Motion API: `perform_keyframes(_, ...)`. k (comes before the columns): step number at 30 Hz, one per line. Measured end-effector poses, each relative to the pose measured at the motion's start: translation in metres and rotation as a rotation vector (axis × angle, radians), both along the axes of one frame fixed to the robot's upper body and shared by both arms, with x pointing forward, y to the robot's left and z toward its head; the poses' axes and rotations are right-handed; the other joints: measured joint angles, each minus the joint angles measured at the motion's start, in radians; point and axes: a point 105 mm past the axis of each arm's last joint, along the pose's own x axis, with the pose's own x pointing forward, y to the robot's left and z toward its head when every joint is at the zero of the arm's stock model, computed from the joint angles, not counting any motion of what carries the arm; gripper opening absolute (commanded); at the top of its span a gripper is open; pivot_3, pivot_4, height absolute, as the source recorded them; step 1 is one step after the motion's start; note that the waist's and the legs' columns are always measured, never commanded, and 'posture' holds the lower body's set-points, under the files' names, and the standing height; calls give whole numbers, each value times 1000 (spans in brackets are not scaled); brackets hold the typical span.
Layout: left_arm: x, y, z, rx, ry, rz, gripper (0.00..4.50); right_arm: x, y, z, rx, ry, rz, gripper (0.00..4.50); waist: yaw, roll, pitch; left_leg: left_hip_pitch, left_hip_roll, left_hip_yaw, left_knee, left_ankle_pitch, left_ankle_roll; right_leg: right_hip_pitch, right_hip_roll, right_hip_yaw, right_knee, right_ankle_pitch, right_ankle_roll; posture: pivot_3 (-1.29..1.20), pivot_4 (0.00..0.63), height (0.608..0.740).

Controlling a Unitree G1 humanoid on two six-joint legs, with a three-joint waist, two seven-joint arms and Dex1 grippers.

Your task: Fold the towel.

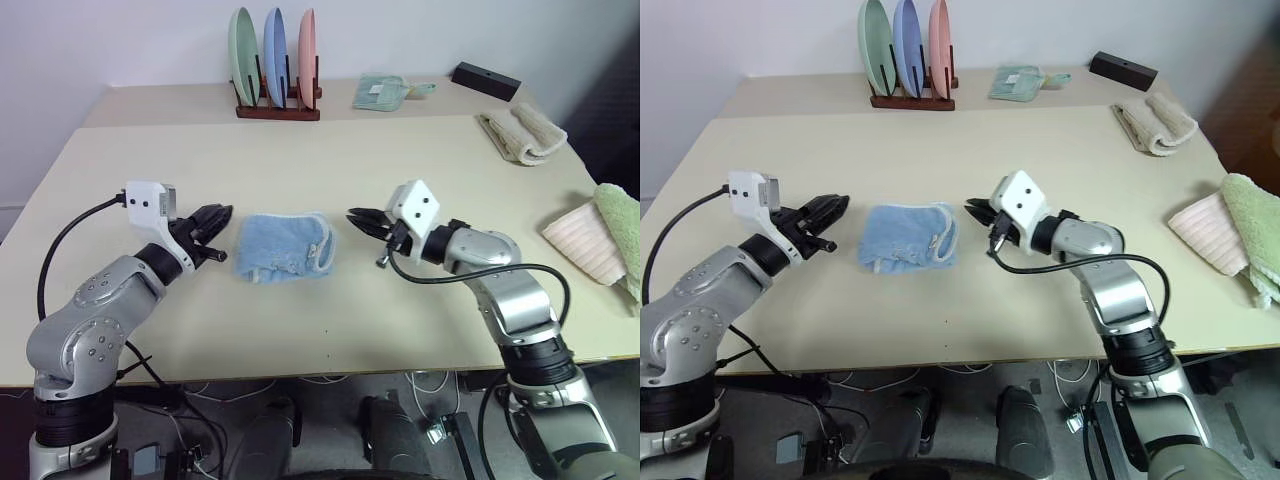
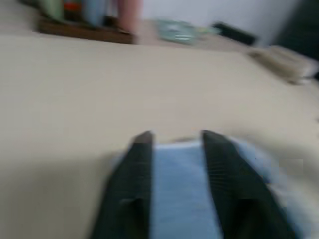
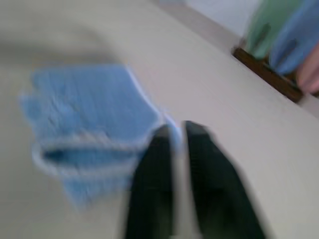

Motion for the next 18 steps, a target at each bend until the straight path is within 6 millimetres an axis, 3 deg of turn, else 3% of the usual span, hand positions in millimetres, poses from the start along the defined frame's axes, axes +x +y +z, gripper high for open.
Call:
perform_keyframes(5,10,-32,-41,62,74,-56,57,-1,50,-23,1,101,92,0,-1,0,0,0,0,0,0,0,-1,-1,0,0,0,0,0,0,150,737)
perform_keyframes(7,13,-38,-57,110,101,-66,57,2,58,-40,-39,143,81,0,-3,0,0,0,-1,0,-1,1,-1,-2,0,0,1,0,0,0,150,737)
perform_keyframes(11,20,-42,-79,189,122,-63,57,13,59,-83,-164,230,-15,0,-7,0,0,0,-1,0,-1,1,-2,-3,0,0,4,0,0,0,150,737)
perform_keyframes(17,16,-40,-83,217,89,-67,57,9,55,-85,-157,209,-30,0,-15,1,-3,0,-1,-2,-1,1,-1,-2,0,0,4,1,0,0,150,737)
perform_keyframes(18,14,-40,-81,201,74,-66,16,7,53,-82,-122,229,-34,245,-17,1,-3,0,-1,-2,-1,1,-1,-2,0,0,4,1,0,0,150,737)
